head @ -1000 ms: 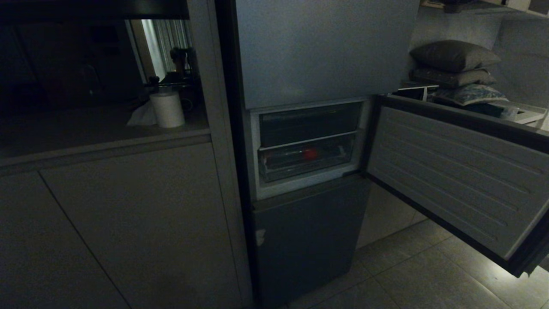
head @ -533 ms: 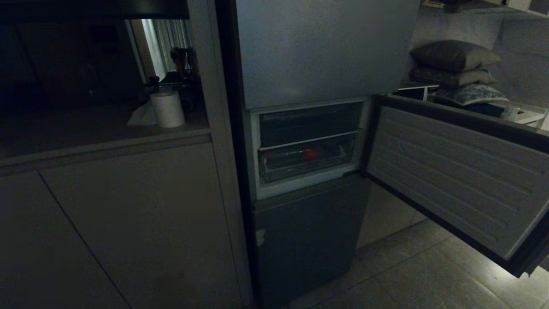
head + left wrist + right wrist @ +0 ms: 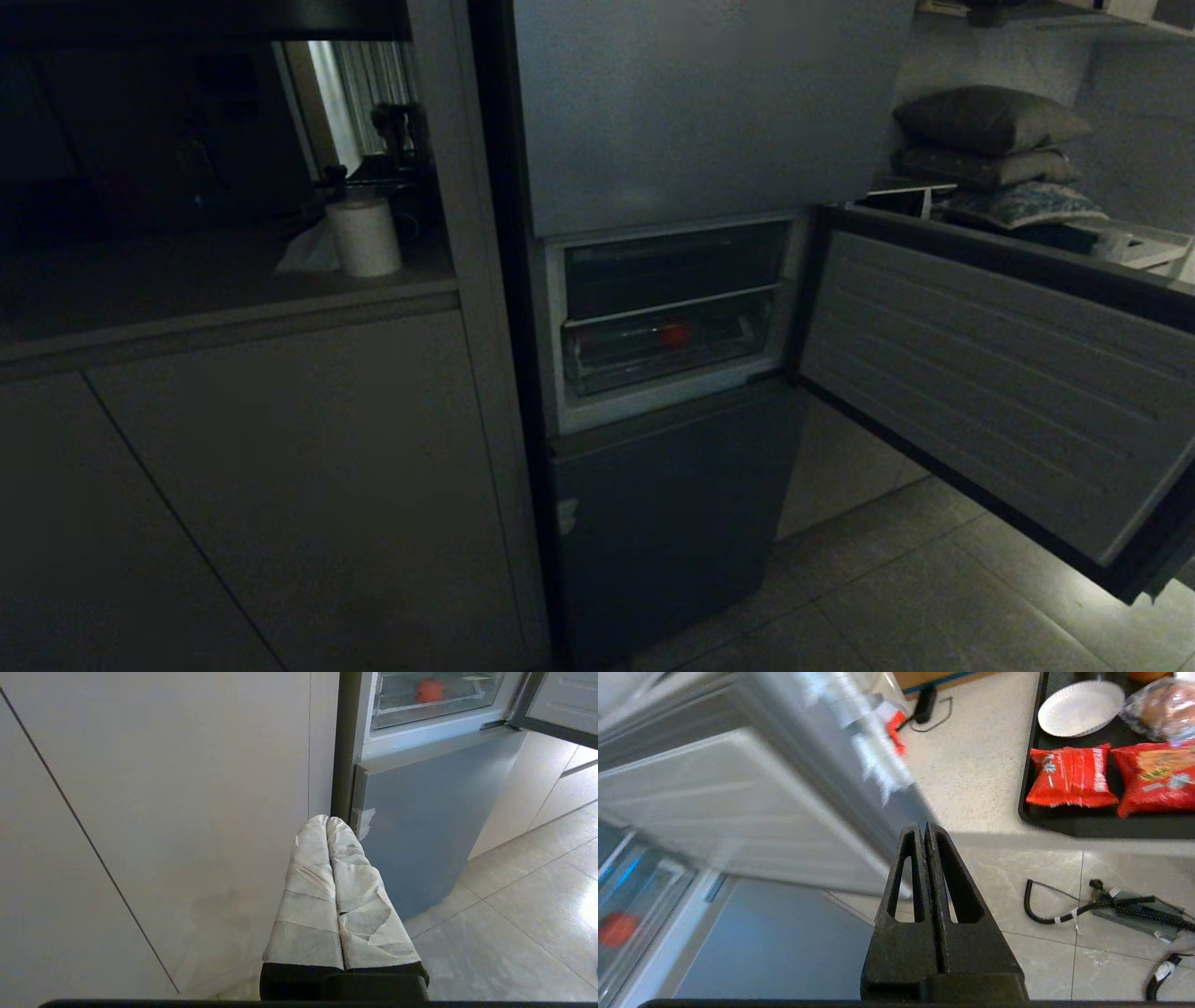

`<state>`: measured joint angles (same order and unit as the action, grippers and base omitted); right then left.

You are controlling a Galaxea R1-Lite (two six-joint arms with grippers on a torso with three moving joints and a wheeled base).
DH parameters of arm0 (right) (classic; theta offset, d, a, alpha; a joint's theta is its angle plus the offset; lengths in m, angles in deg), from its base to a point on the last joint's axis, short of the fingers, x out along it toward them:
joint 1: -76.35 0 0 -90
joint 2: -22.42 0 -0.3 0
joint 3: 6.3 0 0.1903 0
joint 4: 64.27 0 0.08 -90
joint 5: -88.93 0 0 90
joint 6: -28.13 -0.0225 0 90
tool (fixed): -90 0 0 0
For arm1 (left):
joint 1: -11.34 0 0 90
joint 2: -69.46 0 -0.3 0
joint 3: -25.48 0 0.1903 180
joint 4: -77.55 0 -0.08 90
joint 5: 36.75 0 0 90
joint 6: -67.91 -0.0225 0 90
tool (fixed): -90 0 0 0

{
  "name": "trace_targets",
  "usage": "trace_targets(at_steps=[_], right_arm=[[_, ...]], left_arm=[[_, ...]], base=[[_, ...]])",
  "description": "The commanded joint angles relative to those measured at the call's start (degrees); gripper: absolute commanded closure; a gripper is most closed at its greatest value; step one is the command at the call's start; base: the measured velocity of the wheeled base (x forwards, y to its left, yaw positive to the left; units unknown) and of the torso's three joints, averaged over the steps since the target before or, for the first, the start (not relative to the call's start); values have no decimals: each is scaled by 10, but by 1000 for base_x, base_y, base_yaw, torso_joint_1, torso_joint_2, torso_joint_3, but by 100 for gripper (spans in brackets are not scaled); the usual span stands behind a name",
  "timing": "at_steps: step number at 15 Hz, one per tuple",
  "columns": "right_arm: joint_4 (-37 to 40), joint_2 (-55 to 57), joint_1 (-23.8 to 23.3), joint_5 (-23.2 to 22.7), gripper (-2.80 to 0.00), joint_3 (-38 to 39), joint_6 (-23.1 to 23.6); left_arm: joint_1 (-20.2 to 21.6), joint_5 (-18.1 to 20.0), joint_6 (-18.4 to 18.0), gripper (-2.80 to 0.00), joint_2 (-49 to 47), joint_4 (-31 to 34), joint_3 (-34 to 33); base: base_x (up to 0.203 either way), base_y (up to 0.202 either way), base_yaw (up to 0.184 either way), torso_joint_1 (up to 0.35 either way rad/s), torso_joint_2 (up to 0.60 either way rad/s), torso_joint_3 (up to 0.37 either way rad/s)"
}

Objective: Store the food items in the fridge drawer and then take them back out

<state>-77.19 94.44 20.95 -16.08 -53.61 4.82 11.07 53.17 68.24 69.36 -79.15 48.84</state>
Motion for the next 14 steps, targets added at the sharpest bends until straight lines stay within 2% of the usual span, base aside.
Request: trace_targets(at_steps=[1, 7, 9, 12, 14], right_arm=[[-21, 116, -3, -2, 0, -26, -3], [-46, 332, -1, -18, 0, -247, -18], [-47, 370, 6, -37, 0, -281, -24], [-48, 400, 10, -78, 0, -309, -49], [-51, 417, 15, -161, 0, -334, -108]], left_arm=[[0, 0, 0, 0, 0, 0, 0], [0, 0, 0, 0, 0, 0, 0], [0, 0, 0, 0, 0, 0, 0], [0, 0, 0, 0, 0, 0, 0], [0, 0, 0, 0, 0, 0, 0]], base=[[0, 0, 0, 0, 0, 0], [0, 0, 0, 0, 0, 0], [0, 0, 0, 0, 0, 0], [0, 0, 0, 0, 0, 0], [0, 0, 0, 0, 0, 0]])
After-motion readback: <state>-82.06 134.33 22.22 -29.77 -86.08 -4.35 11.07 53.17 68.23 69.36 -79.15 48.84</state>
